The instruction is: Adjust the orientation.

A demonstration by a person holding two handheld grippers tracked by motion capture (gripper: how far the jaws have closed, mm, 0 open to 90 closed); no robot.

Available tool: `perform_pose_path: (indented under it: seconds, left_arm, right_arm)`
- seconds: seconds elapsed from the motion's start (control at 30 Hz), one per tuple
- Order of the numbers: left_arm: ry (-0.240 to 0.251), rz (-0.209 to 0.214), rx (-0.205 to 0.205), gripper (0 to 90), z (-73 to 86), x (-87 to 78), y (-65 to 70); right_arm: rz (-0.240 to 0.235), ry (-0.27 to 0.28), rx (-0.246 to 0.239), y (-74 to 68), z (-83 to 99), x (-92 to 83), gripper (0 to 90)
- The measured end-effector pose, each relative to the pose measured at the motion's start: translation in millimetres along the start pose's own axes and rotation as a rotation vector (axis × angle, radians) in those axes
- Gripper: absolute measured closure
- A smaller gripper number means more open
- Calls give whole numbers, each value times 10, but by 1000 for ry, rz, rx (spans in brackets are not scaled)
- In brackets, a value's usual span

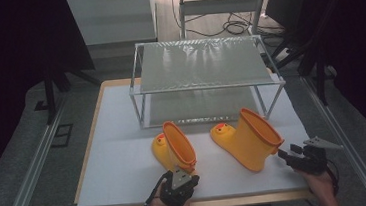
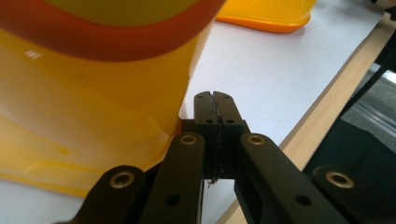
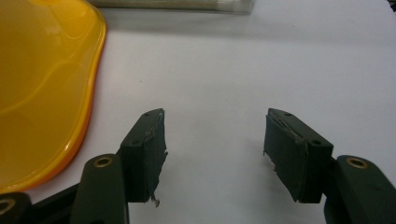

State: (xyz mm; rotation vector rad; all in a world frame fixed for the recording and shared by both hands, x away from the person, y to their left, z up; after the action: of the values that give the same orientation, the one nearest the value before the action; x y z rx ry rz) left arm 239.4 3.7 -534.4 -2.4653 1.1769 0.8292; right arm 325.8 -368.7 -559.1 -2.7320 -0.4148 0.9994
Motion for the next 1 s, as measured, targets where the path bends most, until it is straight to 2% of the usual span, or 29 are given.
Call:
perform_pose_path:
  seconds: [0.23,0.27,0.53,0.8,0.93,1.0]
  left_arm:
    - [4,13,-4,900,179,-226,-152]
    - [8,34,-25,900,221,-287,-211]
    - [16,47,-37,900,363,-456,-397]
    - [47,23,-97,887,554,-627,-554]
    - [50,24,-83,834,609,-683,-570]
    - [48,25,-105,822,671,-746,-629]
  right_arm:
    - [-3,-5,4,6,8,16,380]
    - [-4,-4,2,-1,5,19,380]
    - [-7,-13,-4,-20,6,50,380]
    - [-17,-11,-2,-22,-3,50,381]
    - [-19,-12,-5,-33,-8,45,382]
    - [-19,-11,-4,-38,-11,43,385]
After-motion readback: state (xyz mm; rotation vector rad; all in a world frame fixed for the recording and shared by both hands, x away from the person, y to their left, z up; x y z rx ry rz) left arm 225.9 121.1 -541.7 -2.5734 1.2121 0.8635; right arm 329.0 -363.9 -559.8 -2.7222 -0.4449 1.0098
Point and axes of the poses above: each handheld gripper's, and its own axes: x roughly forward along the jaws, z roughly out of its underside, y roughly to its right, the point moved 7 cm from there along x, roughly forward along the jaws, and after that the axes turned 11 degrees about x, right-handed, at the moved point
